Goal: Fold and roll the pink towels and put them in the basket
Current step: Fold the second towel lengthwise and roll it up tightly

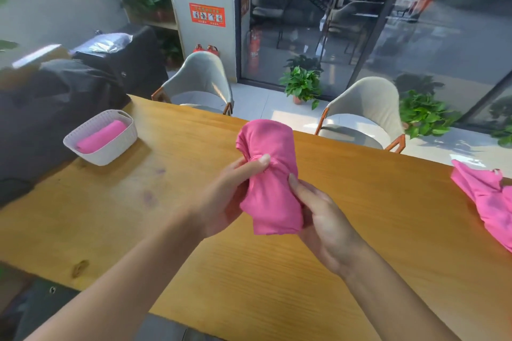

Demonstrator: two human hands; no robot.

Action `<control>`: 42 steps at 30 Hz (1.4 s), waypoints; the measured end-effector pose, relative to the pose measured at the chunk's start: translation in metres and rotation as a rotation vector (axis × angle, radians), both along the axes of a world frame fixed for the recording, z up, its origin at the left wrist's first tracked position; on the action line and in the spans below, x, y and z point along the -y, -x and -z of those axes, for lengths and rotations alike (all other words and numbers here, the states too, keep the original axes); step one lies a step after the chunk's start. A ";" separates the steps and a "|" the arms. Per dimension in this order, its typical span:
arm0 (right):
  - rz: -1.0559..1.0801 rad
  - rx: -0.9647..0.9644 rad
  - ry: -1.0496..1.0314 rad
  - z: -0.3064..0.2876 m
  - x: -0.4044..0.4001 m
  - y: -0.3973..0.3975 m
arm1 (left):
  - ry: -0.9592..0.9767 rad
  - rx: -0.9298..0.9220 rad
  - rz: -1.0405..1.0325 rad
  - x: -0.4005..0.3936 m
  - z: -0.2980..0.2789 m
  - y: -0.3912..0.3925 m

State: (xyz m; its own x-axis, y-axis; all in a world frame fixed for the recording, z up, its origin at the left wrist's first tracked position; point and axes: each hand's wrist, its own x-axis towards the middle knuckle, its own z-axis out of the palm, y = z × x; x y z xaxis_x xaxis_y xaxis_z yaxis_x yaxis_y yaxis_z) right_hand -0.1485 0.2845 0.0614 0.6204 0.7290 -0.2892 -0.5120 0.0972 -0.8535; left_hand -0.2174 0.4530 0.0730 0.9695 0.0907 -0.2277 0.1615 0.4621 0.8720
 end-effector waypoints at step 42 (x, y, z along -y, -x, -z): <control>-0.229 0.478 0.569 0.105 -0.511 0.097 | -0.652 -0.507 -0.307 -0.529 0.118 0.094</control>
State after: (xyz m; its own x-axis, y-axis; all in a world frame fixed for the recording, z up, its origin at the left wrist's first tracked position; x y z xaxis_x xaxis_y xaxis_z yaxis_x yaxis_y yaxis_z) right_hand -0.2451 0.7959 -0.0436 0.6237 0.6739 -0.3959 -0.0300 -0.4855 -0.8737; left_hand -0.3112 0.9819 -0.0452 0.6773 0.5928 -0.4358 0.5509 -0.0159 0.8344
